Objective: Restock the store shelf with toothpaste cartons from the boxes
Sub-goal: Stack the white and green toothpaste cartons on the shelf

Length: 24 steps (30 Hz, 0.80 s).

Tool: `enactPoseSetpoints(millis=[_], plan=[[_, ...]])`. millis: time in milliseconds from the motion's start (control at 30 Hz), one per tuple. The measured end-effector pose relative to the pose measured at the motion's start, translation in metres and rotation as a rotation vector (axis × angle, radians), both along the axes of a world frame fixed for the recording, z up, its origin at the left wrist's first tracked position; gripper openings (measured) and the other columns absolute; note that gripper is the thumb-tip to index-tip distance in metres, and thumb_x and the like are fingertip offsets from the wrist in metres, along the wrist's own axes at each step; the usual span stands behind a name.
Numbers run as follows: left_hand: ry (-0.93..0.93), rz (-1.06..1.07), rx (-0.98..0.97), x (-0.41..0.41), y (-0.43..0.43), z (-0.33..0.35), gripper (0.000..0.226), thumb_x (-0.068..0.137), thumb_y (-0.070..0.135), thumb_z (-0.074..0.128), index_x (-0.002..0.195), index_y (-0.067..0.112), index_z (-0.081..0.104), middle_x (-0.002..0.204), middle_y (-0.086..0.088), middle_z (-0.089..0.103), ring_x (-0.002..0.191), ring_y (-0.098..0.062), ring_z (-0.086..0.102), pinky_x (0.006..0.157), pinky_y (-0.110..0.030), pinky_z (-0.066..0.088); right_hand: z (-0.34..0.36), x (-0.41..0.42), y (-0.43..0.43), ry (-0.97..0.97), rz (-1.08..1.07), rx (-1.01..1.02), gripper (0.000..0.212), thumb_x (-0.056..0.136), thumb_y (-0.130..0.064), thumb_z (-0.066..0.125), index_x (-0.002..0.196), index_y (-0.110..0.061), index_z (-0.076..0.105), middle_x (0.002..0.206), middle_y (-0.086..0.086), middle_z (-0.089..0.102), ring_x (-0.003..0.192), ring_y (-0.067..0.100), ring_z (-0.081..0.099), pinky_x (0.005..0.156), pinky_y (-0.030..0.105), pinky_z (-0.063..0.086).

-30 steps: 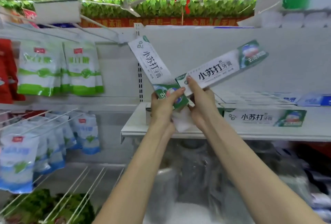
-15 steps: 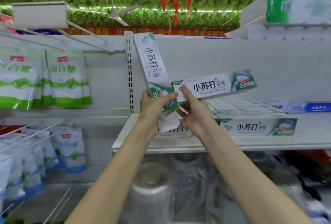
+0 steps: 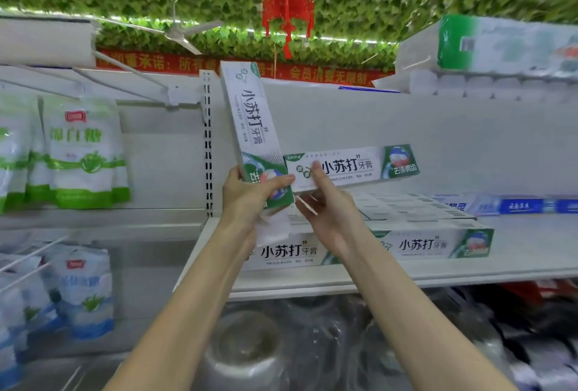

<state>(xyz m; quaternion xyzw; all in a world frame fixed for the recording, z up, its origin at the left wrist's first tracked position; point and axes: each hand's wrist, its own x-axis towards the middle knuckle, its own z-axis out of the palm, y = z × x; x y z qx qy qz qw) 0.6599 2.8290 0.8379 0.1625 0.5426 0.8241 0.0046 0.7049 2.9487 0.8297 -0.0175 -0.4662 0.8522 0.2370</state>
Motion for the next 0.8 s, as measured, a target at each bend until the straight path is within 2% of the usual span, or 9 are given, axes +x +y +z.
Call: enactPoseSetpoints(millis=[67,167,233,300,433,500,600,700,800], plan=[[0.000,0.002,-0.021,-0.005,-0.010,0.005,0.062,0.058,0.010,0.087,0.113,0.014,0.058,0.100,-0.005,0.072,0.084,-0.021,0.071,0.070,-0.035,0.059,0.010,0.007,0.021,0.071,-0.018,-0.161,0.033,0.077,-0.035,0.070,0.096,-0.008,0.065,0.093,0.009,0.072,0.092,0.022,0.065,0.085,0.032,0.052],[0.000,-0.010,-0.051,-0.016,-0.031,0.008,0.063,0.050,0.017,0.085,0.109,0.017,0.062,0.100,-0.005,0.074,0.087,-0.023,0.071,0.069,-0.034,0.057,0.020,0.022,0.071,0.085,-0.136,-0.242,0.031,0.086,-0.033,0.065,0.098,-0.006,0.062,0.110,0.016,0.065,0.103,0.025,0.061,0.092,0.036,0.051],[0.004,-0.029,-0.055,-0.022,-0.043,0.012,0.063,0.049,0.016,0.083,0.110,0.014,0.063,0.099,-0.007,0.074,0.084,-0.023,0.072,0.062,-0.029,0.056,0.024,0.029,0.099,0.010,-0.199,-0.064,0.030,0.090,-0.027,0.060,0.110,-0.004,0.062,0.116,0.016,0.064,0.100,0.024,0.063,0.087,0.035,0.053],[0.020,-0.052,-0.084,-0.028,-0.048,0.019,0.065,0.049,0.015,0.082,0.111,0.012,0.063,0.099,-0.009,0.074,0.082,-0.022,0.071,0.056,-0.025,0.056,0.027,0.031,0.118,-0.092,-0.179,0.216,0.038,0.087,-0.026,0.064,0.119,-0.006,0.060,0.115,0.017,0.066,0.093,0.022,0.066,0.082,0.035,0.055],[0.093,-0.079,-0.183,-0.038,-0.048,0.033,0.062,0.053,0.014,0.084,0.111,0.013,0.063,0.101,-0.010,0.074,0.086,-0.023,0.072,0.061,-0.027,0.057,0.037,0.030,0.135,-0.274,-0.013,0.708,0.053,0.072,-0.028,0.069,0.122,-0.016,0.056,0.116,0.015,0.066,0.094,0.020,0.066,0.089,0.039,0.054],[0.114,-0.086,-0.234,-0.043,-0.047,0.040,0.053,0.061,0.009,0.083,0.110,0.013,0.063,0.102,-0.009,0.074,0.084,-0.021,0.071,0.059,-0.025,0.057,0.042,0.028,0.140,-0.280,-0.043,0.864,0.048,0.073,-0.031,0.066,0.118,-0.018,0.058,0.114,0.013,0.068,0.092,0.018,0.064,0.085,0.035,0.051],[0.125,-0.085,-0.290,-0.053,-0.047,0.044,0.058,0.062,0.009,0.083,0.115,0.012,0.061,0.103,-0.008,0.073,0.089,-0.022,0.071,0.064,-0.028,0.058,0.052,0.023,0.153,-0.253,-0.139,0.992,0.039,0.075,-0.032,0.066,0.112,-0.020,0.062,0.108,0.012,0.069,0.095,0.022,0.063,0.087,0.039,0.048],[0.119,-0.064,-0.243,-0.066,-0.052,0.043,0.067,0.055,0.013,0.083,0.117,0.011,0.058,0.108,-0.012,0.071,0.099,-0.030,0.069,0.084,-0.039,0.057,0.054,0.013,0.162,-0.263,-0.190,1.041,0.029,0.080,-0.023,0.069,0.109,-0.020,0.065,0.105,0.015,0.067,0.095,0.029,0.063,0.091,0.045,0.049],[0.116,-0.056,-0.324,-0.077,-0.060,0.035,0.078,0.049,0.020,0.085,0.121,0.012,0.056,0.108,-0.011,0.071,0.098,-0.029,0.069,0.086,-0.041,0.056,0.050,-0.005,0.166,-0.282,-0.208,1.007,0.019,0.086,-0.015,0.067,0.104,-0.021,0.065,0.103,0.017,0.065,0.088,0.026,0.062,0.081,0.036,0.052]])
